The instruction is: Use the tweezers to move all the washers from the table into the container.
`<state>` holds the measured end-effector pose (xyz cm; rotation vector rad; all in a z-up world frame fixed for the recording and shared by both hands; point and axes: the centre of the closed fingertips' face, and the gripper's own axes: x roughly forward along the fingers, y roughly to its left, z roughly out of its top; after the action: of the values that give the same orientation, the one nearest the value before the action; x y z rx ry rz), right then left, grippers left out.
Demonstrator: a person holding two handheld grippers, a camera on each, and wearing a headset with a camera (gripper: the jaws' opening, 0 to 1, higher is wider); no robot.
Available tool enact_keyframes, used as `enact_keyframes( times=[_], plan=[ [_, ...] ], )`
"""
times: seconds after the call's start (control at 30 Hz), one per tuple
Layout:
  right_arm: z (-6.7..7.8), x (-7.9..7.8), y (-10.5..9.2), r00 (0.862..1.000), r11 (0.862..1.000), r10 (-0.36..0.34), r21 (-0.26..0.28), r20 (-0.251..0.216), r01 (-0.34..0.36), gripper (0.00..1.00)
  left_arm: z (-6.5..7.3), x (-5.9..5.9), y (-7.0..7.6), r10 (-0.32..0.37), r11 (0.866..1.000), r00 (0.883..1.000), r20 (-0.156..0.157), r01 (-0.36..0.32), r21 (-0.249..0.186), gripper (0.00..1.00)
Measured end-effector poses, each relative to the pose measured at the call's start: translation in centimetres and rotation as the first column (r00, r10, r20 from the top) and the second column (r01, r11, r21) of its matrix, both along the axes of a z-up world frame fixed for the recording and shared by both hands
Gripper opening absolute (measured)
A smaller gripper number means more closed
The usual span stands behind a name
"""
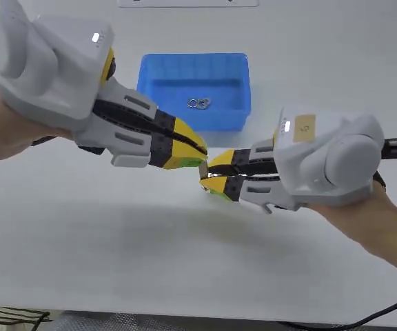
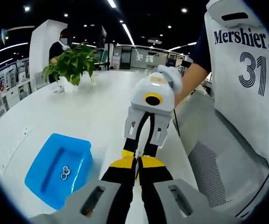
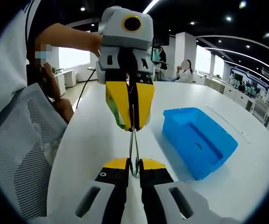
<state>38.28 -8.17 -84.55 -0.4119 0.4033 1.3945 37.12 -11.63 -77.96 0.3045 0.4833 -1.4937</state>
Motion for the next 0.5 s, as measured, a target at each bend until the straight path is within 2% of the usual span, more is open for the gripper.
enact_keyframes(
  times=[0.1, 0.23, 0.47, 0.5],
  plan=[
    [0.0, -0.2, 0.0, 1.000, 1.000, 0.007, -0.008, 0.008, -0.007, 0.10, 0.1, -0.3, -0.2, -0.010, 1.000, 1.000, 0.004, 0.010, 0.014, 0.07],
    [0.7, -0.5, 0.1, 1.000, 1.000, 0.007, -0.001, 0.019, -0.007, 0.10, 0.8, -0.7, -0.2, -0.010, 1.000, 1.000, 0.008, 0.010, 0.010, 0.07],
    [2.4, -0.5, 0.6, 0.998, 1.000, 0.022, 0.008, 0.059, -0.022, 0.10, 2.6, -1.0, 0.0, -0.013, 1.000, 0.999, 0.042, 0.012, 0.010, 0.07],
    [2.8, -0.5, 0.7, 0.998, 1.000, 0.022, 0.013, 0.066, -0.023, 0.10, 2.9, -0.8, 0.4, -0.013, 1.000, 0.999, 0.049, 0.013, 0.008, 0.07]
  ],
)
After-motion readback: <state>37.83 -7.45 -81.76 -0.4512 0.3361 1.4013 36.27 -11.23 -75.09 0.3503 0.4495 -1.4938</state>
